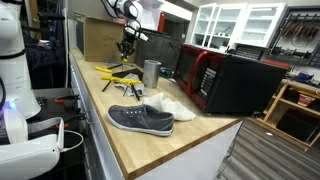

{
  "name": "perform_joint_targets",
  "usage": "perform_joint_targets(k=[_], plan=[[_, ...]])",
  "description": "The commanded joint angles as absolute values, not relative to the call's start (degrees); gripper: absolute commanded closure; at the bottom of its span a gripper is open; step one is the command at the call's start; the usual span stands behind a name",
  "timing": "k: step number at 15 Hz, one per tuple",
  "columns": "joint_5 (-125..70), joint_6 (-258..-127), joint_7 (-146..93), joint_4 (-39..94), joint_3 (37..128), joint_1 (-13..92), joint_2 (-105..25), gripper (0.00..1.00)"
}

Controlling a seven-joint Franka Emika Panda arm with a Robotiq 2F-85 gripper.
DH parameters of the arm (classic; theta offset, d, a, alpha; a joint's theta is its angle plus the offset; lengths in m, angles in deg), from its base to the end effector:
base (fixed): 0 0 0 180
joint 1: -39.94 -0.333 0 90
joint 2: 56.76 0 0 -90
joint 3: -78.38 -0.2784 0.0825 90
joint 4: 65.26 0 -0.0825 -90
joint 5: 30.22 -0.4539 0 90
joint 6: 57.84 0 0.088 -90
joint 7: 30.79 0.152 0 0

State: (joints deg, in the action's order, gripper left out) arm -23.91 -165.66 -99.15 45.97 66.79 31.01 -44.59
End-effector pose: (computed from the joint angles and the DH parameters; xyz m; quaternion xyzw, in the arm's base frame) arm 0.5739 0.2023 0.2394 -0.6901 -0.7108 0.1329 0.0279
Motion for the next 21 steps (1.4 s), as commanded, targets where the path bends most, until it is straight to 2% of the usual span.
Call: perform_joint_targets(k=[1, 5, 6, 8, 11, 15, 21], plan=[[-22.9, -169.5, -98.5, 48.0, 66.8, 31.0, -46.0, 0.96], [-23.1, -171.1, -97.7, 49.1, 66.8, 31.0, -46.2, 0.96], [-23.2, -171.3, -97.4, 49.4, 66.8, 31.0, -46.3, 0.6], [-23.5, -172.3, -96.6, 50.0, 66.8, 31.0, -46.6, 0.53], [-24.7, -174.9, -94.8, 51.3, 66.7, 31.2, -47.3, 0.28], [-26.5, -176.3, -93.2, 53.5, 66.5, 31.4, -50.4, 0.01], [-29.5, -172.4, -88.6, 56.2, 67.3, 31.2, -59.3, 0.0]])
